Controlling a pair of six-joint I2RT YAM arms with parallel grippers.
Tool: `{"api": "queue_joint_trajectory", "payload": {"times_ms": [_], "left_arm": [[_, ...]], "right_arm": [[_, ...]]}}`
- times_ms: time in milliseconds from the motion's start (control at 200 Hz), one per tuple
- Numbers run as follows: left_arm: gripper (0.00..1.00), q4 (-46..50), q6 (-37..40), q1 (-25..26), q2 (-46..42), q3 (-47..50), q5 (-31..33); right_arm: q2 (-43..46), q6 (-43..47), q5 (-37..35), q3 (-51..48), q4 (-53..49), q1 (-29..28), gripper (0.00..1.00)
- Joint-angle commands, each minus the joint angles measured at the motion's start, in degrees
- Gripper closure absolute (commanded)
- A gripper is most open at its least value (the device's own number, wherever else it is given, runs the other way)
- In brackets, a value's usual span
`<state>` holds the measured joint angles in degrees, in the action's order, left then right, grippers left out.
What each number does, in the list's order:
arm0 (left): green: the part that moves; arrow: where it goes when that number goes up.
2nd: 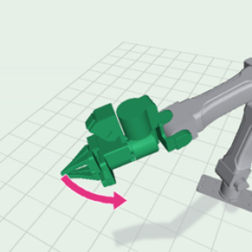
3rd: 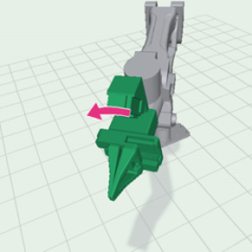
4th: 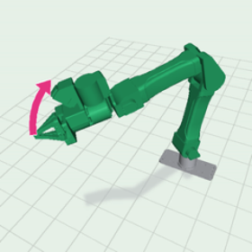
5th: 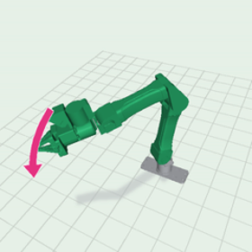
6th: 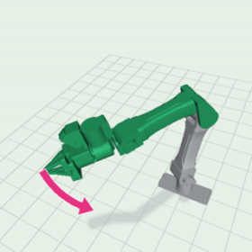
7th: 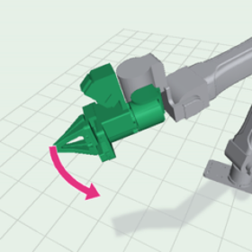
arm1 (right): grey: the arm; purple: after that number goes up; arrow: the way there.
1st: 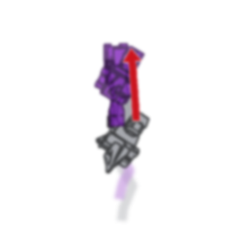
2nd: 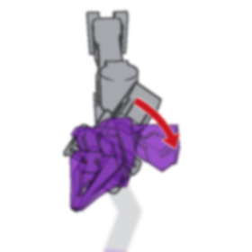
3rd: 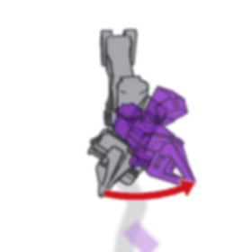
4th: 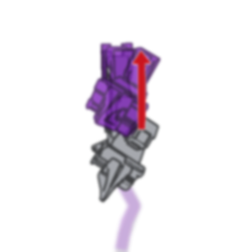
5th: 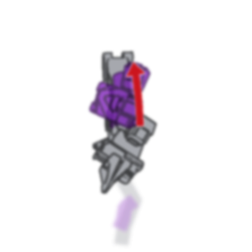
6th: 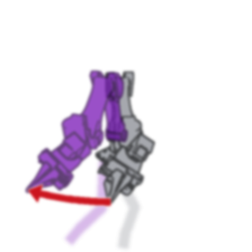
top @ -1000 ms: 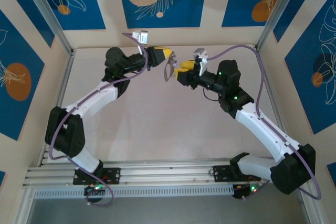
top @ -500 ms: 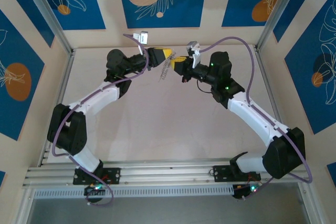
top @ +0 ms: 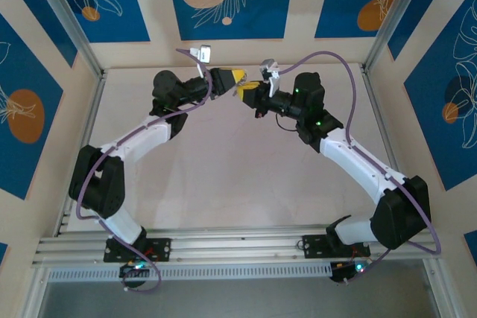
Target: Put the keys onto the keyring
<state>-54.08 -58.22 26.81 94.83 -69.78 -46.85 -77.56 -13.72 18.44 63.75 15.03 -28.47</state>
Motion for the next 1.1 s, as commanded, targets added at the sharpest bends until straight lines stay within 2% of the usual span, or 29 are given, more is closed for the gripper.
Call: {"api": "queue_joint_trajectory", "payload": {"times_ms": [0,300,565,875,1095], "left_arm": [[1.0,-4.7,-0.7,0.7,0.0,-0.6,0.8],[1.0,-6.8,-2.5,1.1,0.6,-0.1,2.6],[1.0,-13.9,-7.3,3.1,2.6,1.6,8.9],[1.0,-17.0,-7.6,5.1,3.0,2.9,14.6],[1.0,-17.4,-6.9,5.8,2.8,4.1,17.9]], "right_arm": [[-0.8,-1.1,1.2,0.5,-0.8,0.3,1.0],[-1.3,-4.9,0.8,0.2,3.0,1.0,1.0],[-1.0,-8.3,0.9,-0.7,6.3,1.1,1.0],[-1.3,-9.5,1.1,-0.7,5.7,1.3,1.0],[3.2,-11.1,-0.5,-3.8,5.3,4.1,0.81]]}}
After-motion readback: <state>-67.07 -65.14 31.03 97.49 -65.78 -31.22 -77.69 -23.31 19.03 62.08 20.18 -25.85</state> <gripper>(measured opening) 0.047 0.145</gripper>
